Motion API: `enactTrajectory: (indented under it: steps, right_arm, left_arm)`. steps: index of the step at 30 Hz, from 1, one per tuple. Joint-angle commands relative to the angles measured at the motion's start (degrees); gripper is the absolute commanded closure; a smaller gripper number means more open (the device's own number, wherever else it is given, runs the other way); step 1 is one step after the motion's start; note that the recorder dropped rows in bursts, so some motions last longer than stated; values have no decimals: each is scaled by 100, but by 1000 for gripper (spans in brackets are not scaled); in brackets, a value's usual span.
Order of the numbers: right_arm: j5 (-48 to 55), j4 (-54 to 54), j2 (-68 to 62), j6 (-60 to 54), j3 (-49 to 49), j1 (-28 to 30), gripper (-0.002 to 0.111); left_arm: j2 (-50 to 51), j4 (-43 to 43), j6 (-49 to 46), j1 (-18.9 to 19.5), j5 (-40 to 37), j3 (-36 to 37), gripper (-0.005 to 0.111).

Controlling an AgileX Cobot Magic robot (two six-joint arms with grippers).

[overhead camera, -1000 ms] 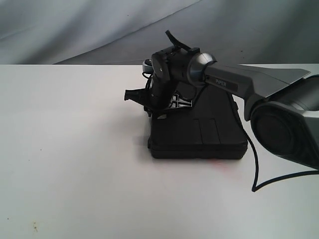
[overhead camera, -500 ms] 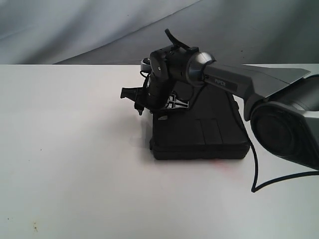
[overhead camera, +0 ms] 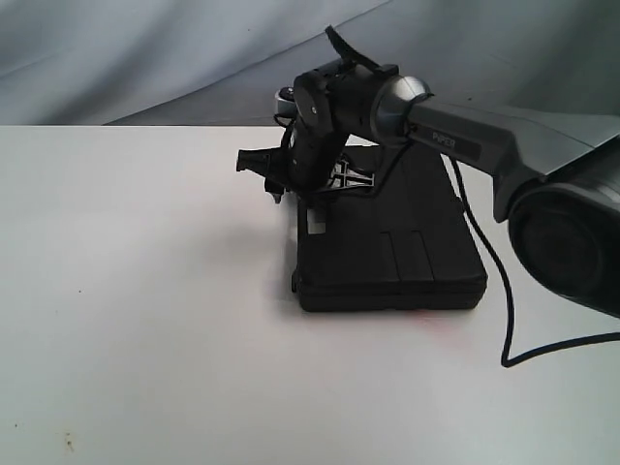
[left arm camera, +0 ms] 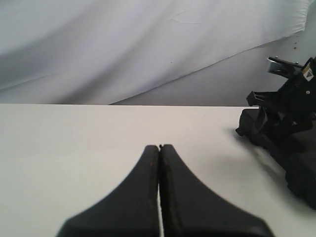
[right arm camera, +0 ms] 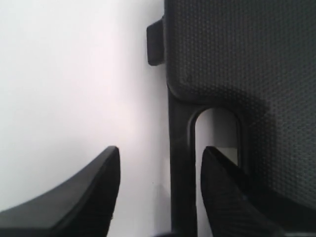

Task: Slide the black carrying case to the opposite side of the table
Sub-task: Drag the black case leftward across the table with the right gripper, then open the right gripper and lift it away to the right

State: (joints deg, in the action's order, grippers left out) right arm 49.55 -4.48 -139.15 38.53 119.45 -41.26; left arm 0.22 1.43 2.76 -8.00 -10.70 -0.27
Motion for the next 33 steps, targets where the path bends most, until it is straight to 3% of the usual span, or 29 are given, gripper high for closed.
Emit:
enactTrajectory:
  steps: [1, 14, 20, 23, 33]
  right_arm:
    - [229, -266, 247, -43, -5, -29, 61]
    - [372, -616, 1237, -78, -417, -282, 61]
    - [-983, -677, 2556, -78, -2238, -456, 61]
    - [-1735, -677, 3381, -78, -3465, -478, 68]
    - [-3417, -589, 5498, -78, -6316, -317, 108]
  left_arm:
    - [-22, 39, -7, 8, 16, 27, 107]
    - [-22, 39, -7, 8, 16, 27, 107]
    - [-22, 39, -7, 8, 16, 27, 107]
    - [-22, 39, -7, 8, 16, 27, 107]
    - [-22, 39, -7, 8, 16, 27, 107]
